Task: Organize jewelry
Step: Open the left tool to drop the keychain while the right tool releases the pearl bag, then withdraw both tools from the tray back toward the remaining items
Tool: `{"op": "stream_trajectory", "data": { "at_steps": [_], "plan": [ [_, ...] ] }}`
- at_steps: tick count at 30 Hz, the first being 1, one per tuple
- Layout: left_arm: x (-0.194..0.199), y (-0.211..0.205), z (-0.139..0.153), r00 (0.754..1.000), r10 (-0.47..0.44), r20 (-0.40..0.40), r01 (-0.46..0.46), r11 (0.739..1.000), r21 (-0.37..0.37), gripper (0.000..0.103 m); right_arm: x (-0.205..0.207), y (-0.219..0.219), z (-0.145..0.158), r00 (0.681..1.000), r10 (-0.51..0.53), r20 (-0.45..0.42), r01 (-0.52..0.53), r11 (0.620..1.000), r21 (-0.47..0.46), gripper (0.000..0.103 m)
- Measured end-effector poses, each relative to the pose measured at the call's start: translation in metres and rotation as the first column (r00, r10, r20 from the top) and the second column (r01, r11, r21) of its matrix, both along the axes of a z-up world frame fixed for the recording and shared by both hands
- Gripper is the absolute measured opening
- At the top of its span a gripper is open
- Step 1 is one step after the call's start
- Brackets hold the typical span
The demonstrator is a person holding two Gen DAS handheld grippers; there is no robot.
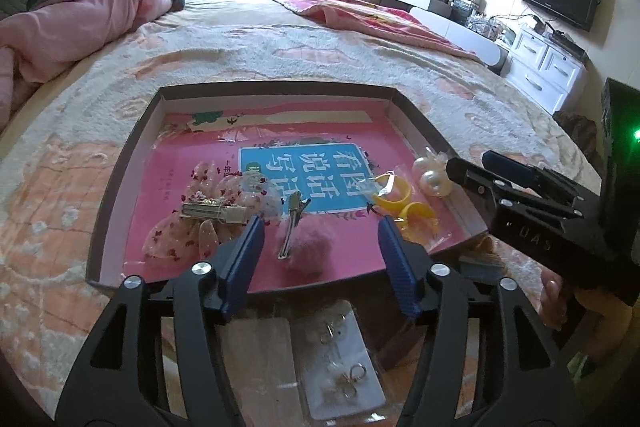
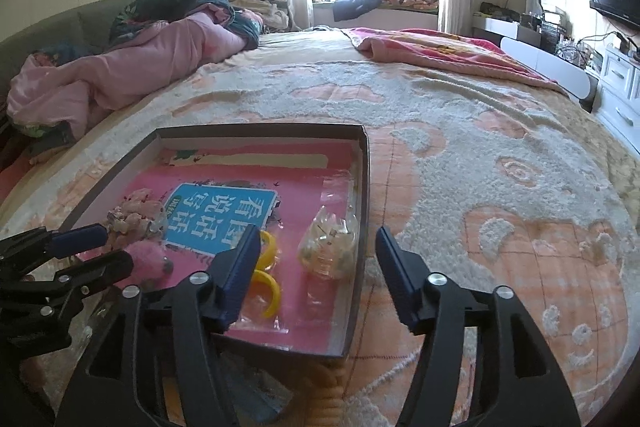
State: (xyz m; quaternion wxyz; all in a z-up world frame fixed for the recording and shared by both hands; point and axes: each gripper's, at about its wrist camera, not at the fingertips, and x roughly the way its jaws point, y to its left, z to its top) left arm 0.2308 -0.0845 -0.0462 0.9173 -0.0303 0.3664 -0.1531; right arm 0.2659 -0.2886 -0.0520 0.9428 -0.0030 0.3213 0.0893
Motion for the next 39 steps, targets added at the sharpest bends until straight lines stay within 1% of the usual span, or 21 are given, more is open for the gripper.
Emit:
{"op": "stream_trajectory", "data": {
  "at_steps": [3, 4, 6, 7, 9, 10, 12, 19, 25, 32, 35, 39],
  "plan": [
    [-0.005, 0.000, 0.002, 1.000, 0.003, 0.006, -0.003, 1.000, 0.000, 0.057, -0.007, -0.004, 0.002, 1.000, -0.017, 0.006, 0.017, 1.000, 0.013, 0.069],
    [-0.007, 0.001, 0.003, 1.000, 0.005, 0.007, -0.005, 1.000, -0.001, 0.058, -0.010, -0.005, 0.003, 1.000, -0.022, 0.011, 0.022, 1.000, 0.015, 0.070],
    [-0.009, 0.002, 0.004, 1.000, 0.009, 0.007, -0.009, 1.000, -0.005, 0.061, -0.014, -0.006, 0.005, 0.999, -0.026, 0.019, 0.026, 1.000, 0.012, 0.074],
    [-0.011, 0.002, 0.005, 1.000, 0.011, 0.008, -0.011, 1.000, -0.006, 0.065, -0.016, -0.007, 0.006, 0.999, -0.031, 0.025, 0.031, 0.999, 0.013, 0.076],
    [-0.014, 0.004, 0.007, 1.000, 0.017, 0.012, -0.017, 1.000, -0.010, 0.068, -0.021, -0.009, 0.008, 0.999, -0.041, 0.032, 0.040, 0.999, 0.023, 0.081],
    [-0.017, 0.005, 0.008, 1.000, 0.021, 0.016, -0.021, 1.000, -0.012, 0.069, -0.024, -0.010, 0.010, 0.998, -0.045, 0.036, 0.044, 0.999, 0.031, 0.082],
    [-0.020, 0.007, 0.010, 0.999, 0.030, 0.022, -0.029, 0.999, -0.013, 0.076, -0.029, -0.011, 0.014, 0.997, -0.055, 0.051, 0.053, 0.998, 0.035, 0.086],
    [-0.034, 0.022, 0.018, 0.996, 0.074, 0.045, -0.073, 0.997, -0.024, 0.087, -0.045, -0.008, 0.025, 0.994, -0.062, 0.093, 0.058, 0.998, 0.040, 0.089],
    [-0.051, 0.041, 0.028, 0.991, 0.107, 0.080, -0.105, 0.994, -0.031, 0.088, -0.062, -0.001, 0.033, 0.992, -0.044, 0.120, 0.038, 0.998, 0.049, 0.090],
    [-0.065, 0.060, 0.033, 0.983, 0.147, 0.106, -0.142, 0.989, -0.050, 0.088, -0.077, 0.006, 0.033, 0.993, -0.027, 0.116, 0.020, 0.998, 0.062, 0.090],
    [-0.070, 0.065, 0.033, 0.982, 0.150, 0.113, -0.144, 0.988, -0.057, 0.088, -0.084, 0.009, 0.033, 0.993, -0.021, 0.118, 0.013, 0.998, 0.065, 0.090],
    [-0.078, 0.072, 0.033, 0.981, 0.153, 0.123, -0.147, 0.988, -0.053, 0.091, -0.094, 0.013, 0.033, 0.992, -0.006, 0.124, -0.002, 0.998, 0.064, 0.090]
  ]
}}
